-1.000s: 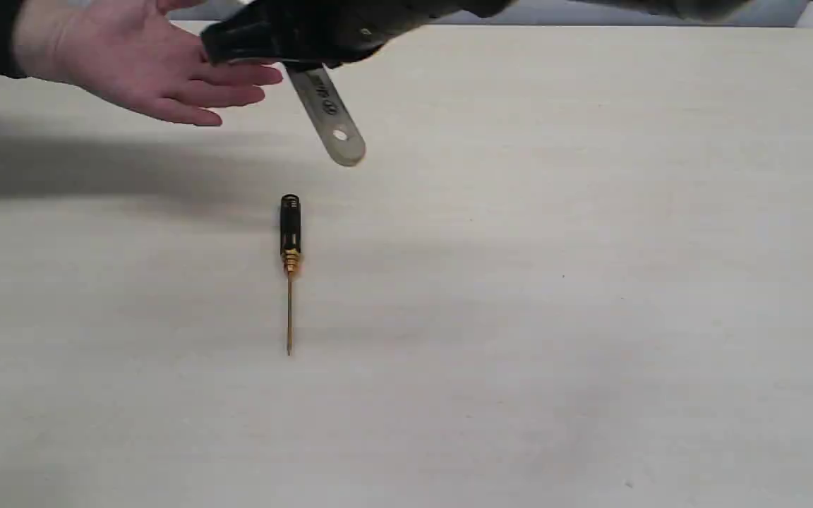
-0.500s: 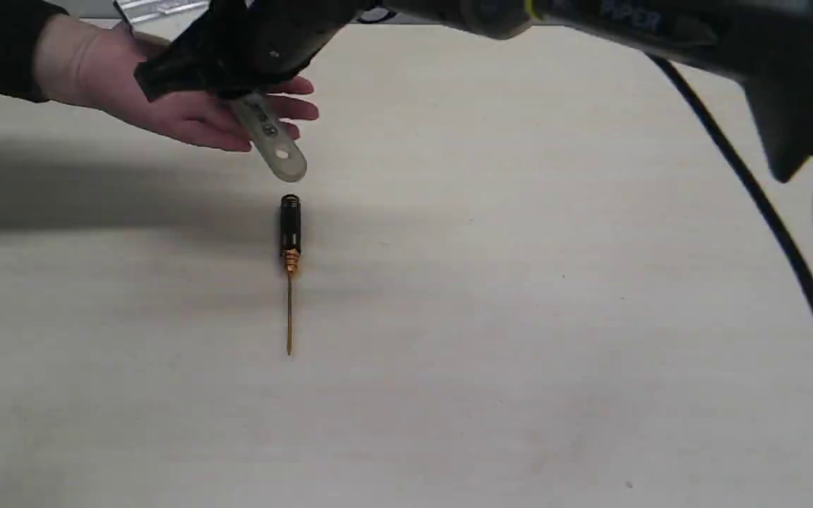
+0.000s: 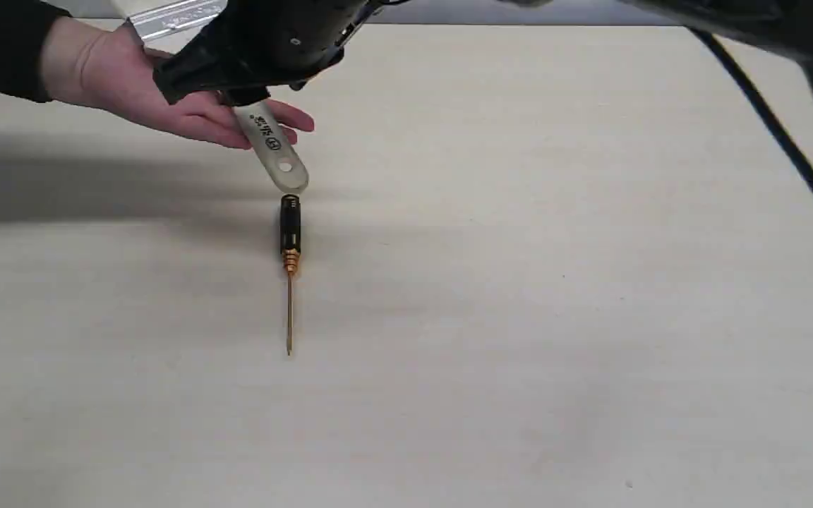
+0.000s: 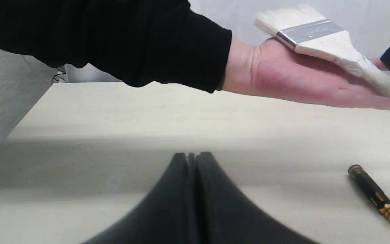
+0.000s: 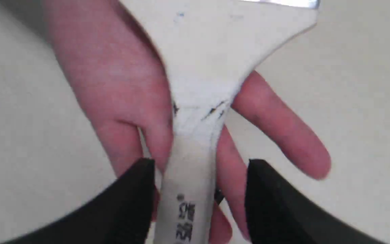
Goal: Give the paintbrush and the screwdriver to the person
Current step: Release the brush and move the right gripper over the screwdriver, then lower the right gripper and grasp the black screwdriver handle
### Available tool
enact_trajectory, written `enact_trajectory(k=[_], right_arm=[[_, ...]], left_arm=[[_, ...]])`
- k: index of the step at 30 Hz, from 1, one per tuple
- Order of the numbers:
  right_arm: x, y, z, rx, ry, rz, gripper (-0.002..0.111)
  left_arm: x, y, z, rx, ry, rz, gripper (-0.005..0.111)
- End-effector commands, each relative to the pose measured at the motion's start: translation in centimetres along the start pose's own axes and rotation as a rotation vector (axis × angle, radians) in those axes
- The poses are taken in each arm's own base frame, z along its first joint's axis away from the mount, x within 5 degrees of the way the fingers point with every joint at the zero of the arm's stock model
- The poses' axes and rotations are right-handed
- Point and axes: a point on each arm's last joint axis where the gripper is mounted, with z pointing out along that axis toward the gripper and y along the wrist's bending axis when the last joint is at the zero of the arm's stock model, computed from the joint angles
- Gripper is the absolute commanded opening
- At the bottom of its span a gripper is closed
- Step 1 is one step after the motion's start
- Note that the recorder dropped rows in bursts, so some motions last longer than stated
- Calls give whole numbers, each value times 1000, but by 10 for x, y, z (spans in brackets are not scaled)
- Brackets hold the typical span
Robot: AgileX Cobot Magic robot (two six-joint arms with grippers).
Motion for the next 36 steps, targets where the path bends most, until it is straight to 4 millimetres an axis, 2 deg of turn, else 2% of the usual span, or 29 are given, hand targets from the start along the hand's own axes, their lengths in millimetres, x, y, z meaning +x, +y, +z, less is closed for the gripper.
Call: enact_trajectory(k=[1, 6, 14, 20, 28, 36], right_arm=[[-4, -1, -23, -1, 0, -1, 45], [-1, -2, -36, 7, 47, 0, 45], [7, -3, -32, 19, 128, 18, 45], [12, -2, -14, 17, 160, 30, 45], [24, -1, 21, 23, 215, 35, 45], [31, -4, 43, 55, 228, 79, 45]], left_arm=[[0, 0, 0, 6, -7, -1, 0], [0, 0, 0, 6, -7, -1, 0], [0, 0, 0, 6, -7, -1, 0], [0, 0, 0, 6, -4, -5, 0], [0, 0, 0, 7, -6, -5, 0], [0, 0, 0, 7, -6, -5, 0]])
